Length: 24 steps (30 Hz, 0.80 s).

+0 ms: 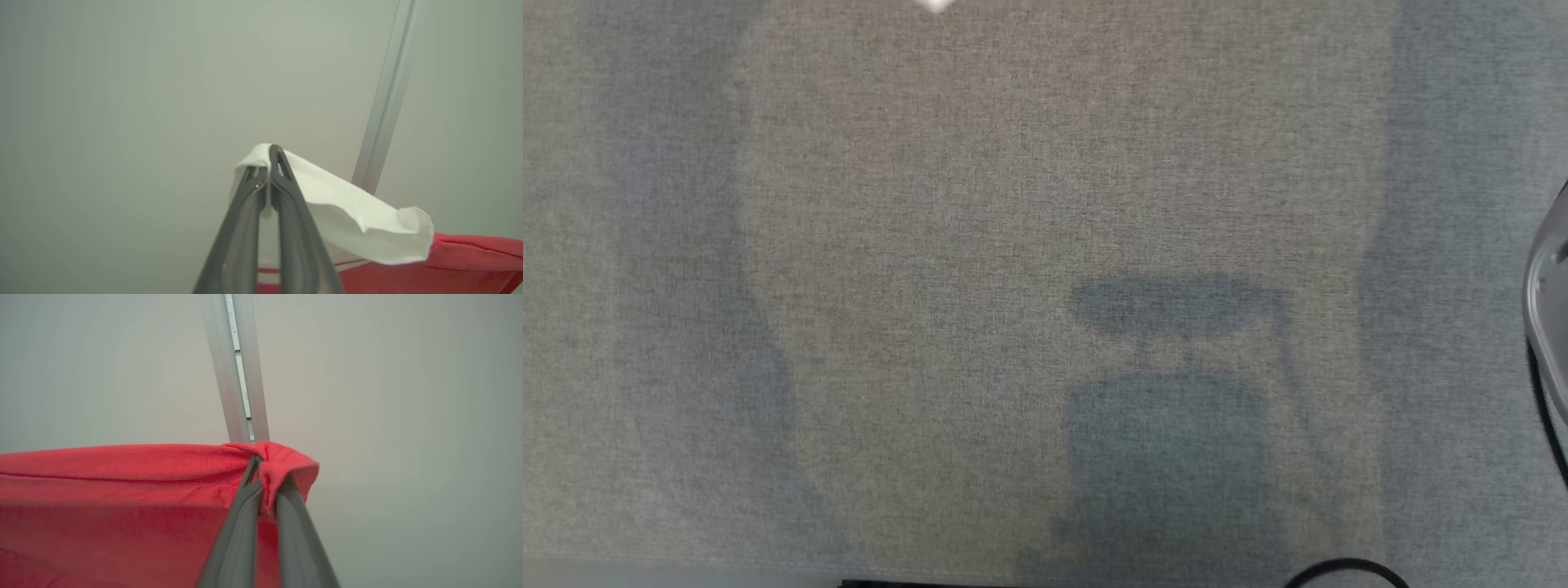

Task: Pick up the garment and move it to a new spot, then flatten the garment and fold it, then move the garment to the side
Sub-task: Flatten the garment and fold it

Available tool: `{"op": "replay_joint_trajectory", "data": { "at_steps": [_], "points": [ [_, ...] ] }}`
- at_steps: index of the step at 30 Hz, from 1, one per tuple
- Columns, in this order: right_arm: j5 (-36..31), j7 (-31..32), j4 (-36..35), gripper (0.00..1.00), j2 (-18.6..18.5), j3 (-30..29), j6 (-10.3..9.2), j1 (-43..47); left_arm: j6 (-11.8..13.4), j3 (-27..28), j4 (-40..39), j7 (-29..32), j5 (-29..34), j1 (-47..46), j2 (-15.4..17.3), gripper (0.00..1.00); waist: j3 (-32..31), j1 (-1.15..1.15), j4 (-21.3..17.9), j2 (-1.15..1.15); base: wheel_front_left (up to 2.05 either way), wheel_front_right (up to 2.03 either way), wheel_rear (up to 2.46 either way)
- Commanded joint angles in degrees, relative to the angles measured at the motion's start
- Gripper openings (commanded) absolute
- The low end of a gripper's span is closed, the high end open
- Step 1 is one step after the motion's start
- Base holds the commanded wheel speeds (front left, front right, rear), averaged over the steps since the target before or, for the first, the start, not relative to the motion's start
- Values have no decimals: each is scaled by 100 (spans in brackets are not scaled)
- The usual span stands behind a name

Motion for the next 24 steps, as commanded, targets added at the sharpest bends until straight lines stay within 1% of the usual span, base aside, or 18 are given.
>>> {"op": "replay_joint_trajectory", "data": {
  "at_steps": [1, 3, 5, 7, 8, 9, 10, 11, 12, 13, 15, 16, 18, 20, 21, 22, 23, 24],
  "points": [
    [25, -102, 260, 0, 28, 81, -7, -78, -29, 46, 195, -275, -87, -147, 6, 0, 158, -2, 87, -2, 0, 0, 0],
    [163, -235, 583, 0, 40, 325, -7, -3, -75, -99, 384, -511, -161, -76, -5, 0, 167, -2, 77, -2, 0, 0, 0],
    [412, -391, 784, 0, -83, 650, -7, 308, -74, -456, 215, -634, -442, 272, 80, 0, 118, -2, 33, -2, 0, 0, 0],
    [795, -552, 783, 0, -251, 936, -8, 702, -71, -841, -192, -727, -699, 800, 350, 0, 37, -2, 1, -2, 0, 0, 0],
    [997, -612, 747, 0, -332, 1095, -7, 1014, -69, -965, -401, -757, -897, 1174, 474, 0, -43, -2, -10, -2, 0, 0, 0],
    [1213, -671, 696, 0, -417, 1258, -7, 1402, -66, -1153, -662, -787, -964, 1605, 628, 0, -162, -2, -29, -2, 0, 0, 0],
    [1440, -731, 634, 0, -521, 1382, -7, 1836, -66, -1227, -889, -799, -1089, 2079, 759, 0, -311, -2, -51, -2, 0, 0, 0],
    [1673, -753, 558, 0, -662, 1491, -7, 2310, -61, -1223, -1029, -816, -1256, 2612, 817, 0, -477, -2, -35, -2, 0, 0, 0],
    [1899, -760, 437, 0, -798, 1582, -7, 2734, -69, -1317, -1299, -822, -1228, 3116, 961, 0, -620, -2, -57, -2, 0, 0, 0],
    [2083, -792, 326, 0, -954, 1602, -8, 3168, -66, -1199, -1540, -827, -1186, 3581, 1056, 0, -758, -2, -70, -2, 0, 0, 0],
    [2437, -821, 100, 0, -1146, 1651, -8, 4098, -68, -1132, -2036, -825, -985, 4646, 1146, 0, -1052, -2, -75, -2, 0, 0, 0],
    [2566, -803, -28, 0, -1236, 1689, -8, 4556, -49, -911, -2253, -826, -913, 5147, 1145, 0, -1178, -2, -79, -2, 0, 0, 0],
    [2853, -825, -263, 0, -1409, 1615, -11, 5413, -31, -731, -2651, -826, -760, 6163, 893, 0, -1449, -2, -22, -2, 0, 0, 0],
    [3040, -823, -531, 0, -1496, 1520, -11, 6112, 37, -511, -3006, -828, -767, 7003, 637, 0, -1663, -2, -1, -2, 0, 0, 0],
    [3110, -832, -645, 0, -1537, 1450, -11, 6436, 32, -525, -3163, -828, -616, 7397, 613, 0, -1755, -2, 6, -2, 0, 0, 0],
    [3165, -818, -750, 0, -1536, 1405, -11, 6724, 64, -509, -3281, -828, -570, 7733, 501, 0, -1830, -2, 8, -2, 0, 0, 0],
    [3218, -823, -829, 0, -1521, 1326, -11, 6995, 106, -477, -3341, -828, -650, 8043, 267, 0, -1915, -2, 28, -2, 0, 0, 0],
    [3255, -845, -882, 0, -1511, 1215, -11, 7249, 85, -510, -3373, -827, -611, 8335, 155, 0, -1995, -2, 45, -2, 0, 0, 0]
  ]
}}
